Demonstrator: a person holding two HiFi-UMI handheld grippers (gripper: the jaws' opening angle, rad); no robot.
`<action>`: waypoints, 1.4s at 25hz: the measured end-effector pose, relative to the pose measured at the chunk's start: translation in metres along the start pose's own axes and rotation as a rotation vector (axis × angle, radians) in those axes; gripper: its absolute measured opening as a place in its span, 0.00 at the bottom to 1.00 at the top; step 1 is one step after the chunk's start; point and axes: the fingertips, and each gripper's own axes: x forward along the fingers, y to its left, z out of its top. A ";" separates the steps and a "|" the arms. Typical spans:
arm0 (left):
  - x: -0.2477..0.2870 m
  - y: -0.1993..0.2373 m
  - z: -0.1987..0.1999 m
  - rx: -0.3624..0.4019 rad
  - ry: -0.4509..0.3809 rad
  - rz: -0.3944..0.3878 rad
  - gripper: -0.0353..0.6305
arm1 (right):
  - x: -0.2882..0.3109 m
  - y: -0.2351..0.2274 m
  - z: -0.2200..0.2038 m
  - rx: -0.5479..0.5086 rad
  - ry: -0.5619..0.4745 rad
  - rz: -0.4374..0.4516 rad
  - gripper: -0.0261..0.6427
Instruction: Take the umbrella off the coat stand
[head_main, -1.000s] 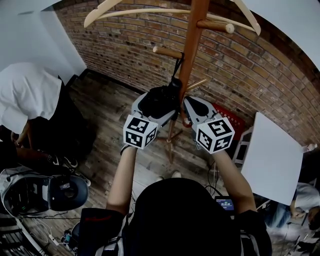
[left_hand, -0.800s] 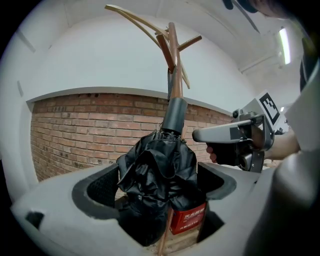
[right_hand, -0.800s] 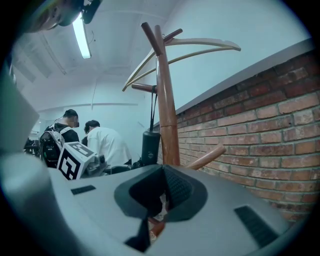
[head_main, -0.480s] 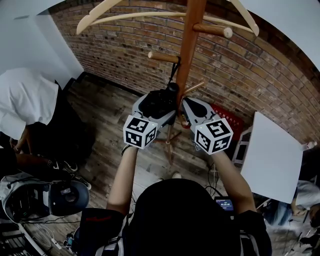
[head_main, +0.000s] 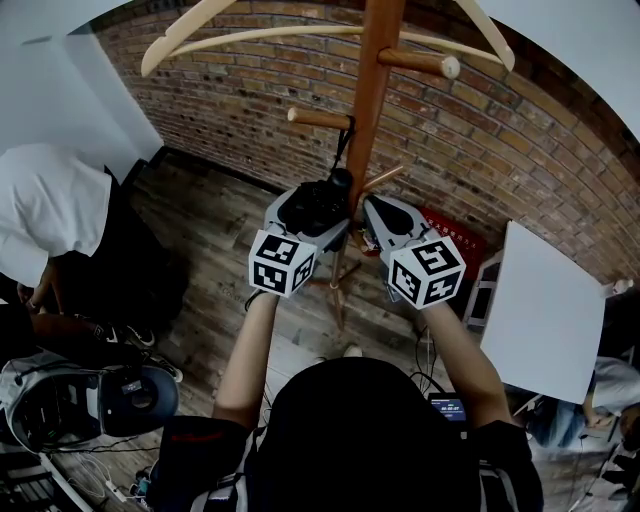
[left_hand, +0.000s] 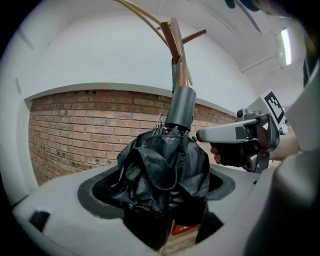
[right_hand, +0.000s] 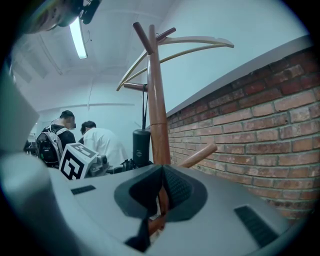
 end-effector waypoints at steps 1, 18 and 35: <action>0.000 0.001 0.000 0.003 0.001 0.001 0.75 | 0.000 0.000 0.000 0.001 0.001 0.000 0.08; -0.004 0.005 0.003 0.049 0.045 0.028 0.53 | 0.004 -0.002 -0.002 0.017 0.007 0.001 0.08; -0.005 0.008 0.004 0.046 0.067 0.069 0.46 | -0.003 -0.009 -0.005 0.026 0.013 -0.004 0.08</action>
